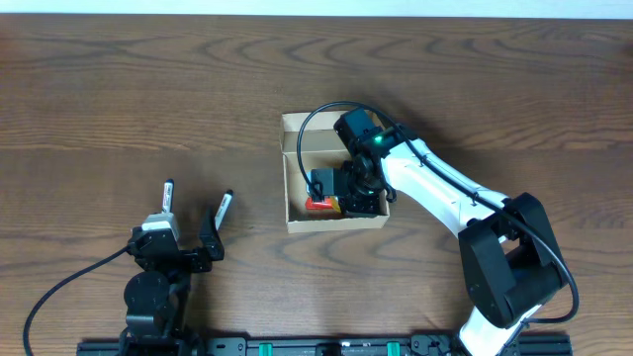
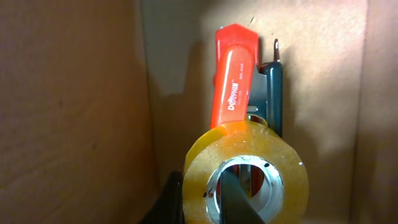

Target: Pack container

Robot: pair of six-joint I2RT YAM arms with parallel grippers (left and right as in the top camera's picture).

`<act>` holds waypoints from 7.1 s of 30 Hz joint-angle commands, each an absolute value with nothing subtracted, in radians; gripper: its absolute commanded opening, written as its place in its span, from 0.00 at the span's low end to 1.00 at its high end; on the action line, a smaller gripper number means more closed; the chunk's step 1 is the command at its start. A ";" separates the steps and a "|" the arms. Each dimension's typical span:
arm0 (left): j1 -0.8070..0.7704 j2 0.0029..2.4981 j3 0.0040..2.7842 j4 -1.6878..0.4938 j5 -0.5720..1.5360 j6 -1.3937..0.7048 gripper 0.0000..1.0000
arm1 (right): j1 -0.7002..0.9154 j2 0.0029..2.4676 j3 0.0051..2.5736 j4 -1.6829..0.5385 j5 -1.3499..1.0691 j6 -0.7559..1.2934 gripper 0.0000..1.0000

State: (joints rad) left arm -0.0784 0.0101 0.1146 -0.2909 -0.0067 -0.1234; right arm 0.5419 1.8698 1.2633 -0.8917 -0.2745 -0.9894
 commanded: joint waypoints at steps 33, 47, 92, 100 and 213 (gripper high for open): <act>-0.072 0.150 0.574 -0.737 -0.027 -0.188 0.95 | 0.172 1.459 1.328 -0.609 -0.329 -0.418 0.86; -0.072 0.311 0.745 -0.653 0.182 -0.138 0.95 | -0.048 1.457 1.328 -0.576 -0.376 -0.221 0.99; -0.122 1.653 1.040 -0.903 0.094 0.129 0.97 | -0.189 1.641 1.324 -0.738 0.011 0.013 0.99; -0.146 1.653 0.917 -0.770 0.101 0.106 0.96 | -0.189 1.641 1.324 -0.754 0.011 0.002 0.99; -0.616 1.871 1.444 -0.823 0.324 0.904 0.56 | -0.189 1.641 1.324 -0.756 0.011 -0.031 0.99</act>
